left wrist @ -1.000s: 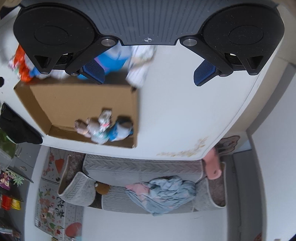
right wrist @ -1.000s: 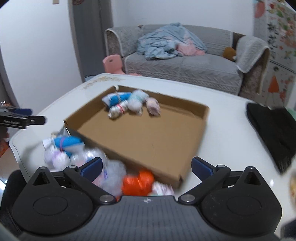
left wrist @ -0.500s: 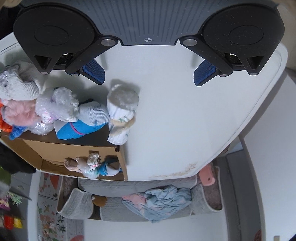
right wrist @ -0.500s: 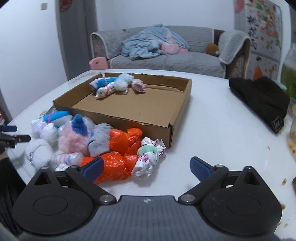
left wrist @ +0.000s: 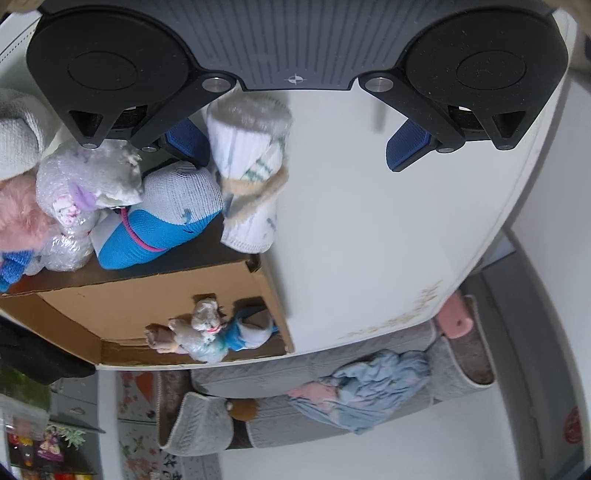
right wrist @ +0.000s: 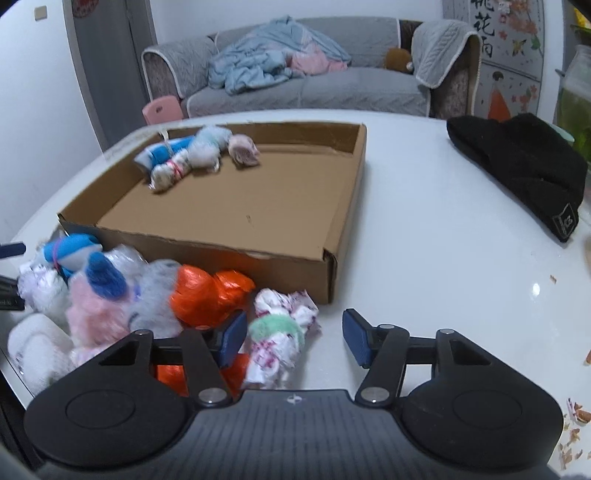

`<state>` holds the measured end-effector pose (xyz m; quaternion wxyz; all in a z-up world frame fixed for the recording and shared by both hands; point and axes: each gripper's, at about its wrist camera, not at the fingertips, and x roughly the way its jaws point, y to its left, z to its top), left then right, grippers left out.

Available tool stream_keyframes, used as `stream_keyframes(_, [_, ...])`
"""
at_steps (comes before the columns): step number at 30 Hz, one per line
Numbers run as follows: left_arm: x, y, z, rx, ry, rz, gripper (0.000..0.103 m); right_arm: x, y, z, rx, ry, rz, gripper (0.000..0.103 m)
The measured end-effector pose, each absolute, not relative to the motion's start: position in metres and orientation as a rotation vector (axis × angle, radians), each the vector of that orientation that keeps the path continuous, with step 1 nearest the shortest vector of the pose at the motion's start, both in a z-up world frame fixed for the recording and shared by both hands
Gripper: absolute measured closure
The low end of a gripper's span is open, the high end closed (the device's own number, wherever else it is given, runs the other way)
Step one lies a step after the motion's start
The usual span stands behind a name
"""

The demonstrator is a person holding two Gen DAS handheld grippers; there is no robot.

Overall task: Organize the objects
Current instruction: 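Grasp the white towel roll with left tool while right tool grasps green-banded roll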

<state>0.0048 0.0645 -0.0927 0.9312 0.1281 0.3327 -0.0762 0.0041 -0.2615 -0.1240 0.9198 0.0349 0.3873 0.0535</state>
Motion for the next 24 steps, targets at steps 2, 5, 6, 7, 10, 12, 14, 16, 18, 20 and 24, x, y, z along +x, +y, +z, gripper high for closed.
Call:
stream_keyframes(2, [0.009,0.067,-0.093,0.241,0.688,-0.179,0.002,0.001,-0.266,-0.126,0.075,0.802,0.104,0.061])
stream_keyframes(5, [0.012,0.072,-0.094,0.194,0.697,-0.22,0.01,-0.004,-0.273,-0.124,0.072,0.802,0.095,0.066])
stream_keyframes(6, [0.013,0.073,-0.094,0.176,0.701,-0.239,0.014,-0.006,-0.275,-0.124,0.07,0.8,0.101,0.068])
stream_keyframes(7, [0.014,0.074,-0.094,0.16,0.703,-0.256,0.018,-0.01,-0.277,-0.125,0.058,0.795,0.109,0.068])
stream_keyframes(10, [0.014,0.075,-0.093,0.123,0.709,-0.283,0.033,-0.013,-0.279,-0.124,0.036,0.779,0.126,0.07])
stream_keyframes(12, [0.012,0.074,-0.091,0.129,0.705,-0.293,0.049,-0.017,-0.284,-0.122,0.051,0.771,0.125,0.071])
stream_keyframes(14, [0.009,0.073,-0.089,0.132,0.706,-0.289,0.058,-0.022,-0.29,-0.122,0.062,0.765,0.116,0.072])
stream_keyframes(16, [0.007,0.076,-0.088,0.129,0.71,-0.269,0.059,-0.025,-0.296,-0.121,0.072,0.765,0.106,0.072])
stream_keyframes(18, [0.004,0.081,-0.087,0.117,0.714,-0.249,0.059,-0.025,-0.299,-0.12,0.075,0.765,0.097,0.072])
stream_keyframes(20, [0.002,0.087,-0.085,0.099,0.715,-0.238,0.059,-0.028,-0.302,-0.119,0.078,0.763,0.094,0.072])
stream_keyframes(24, [-0.006,0.098,-0.078,0.082,0.698,-0.2,0.059,-0.031,-0.306,-0.116,0.081,0.753,0.086,0.072])
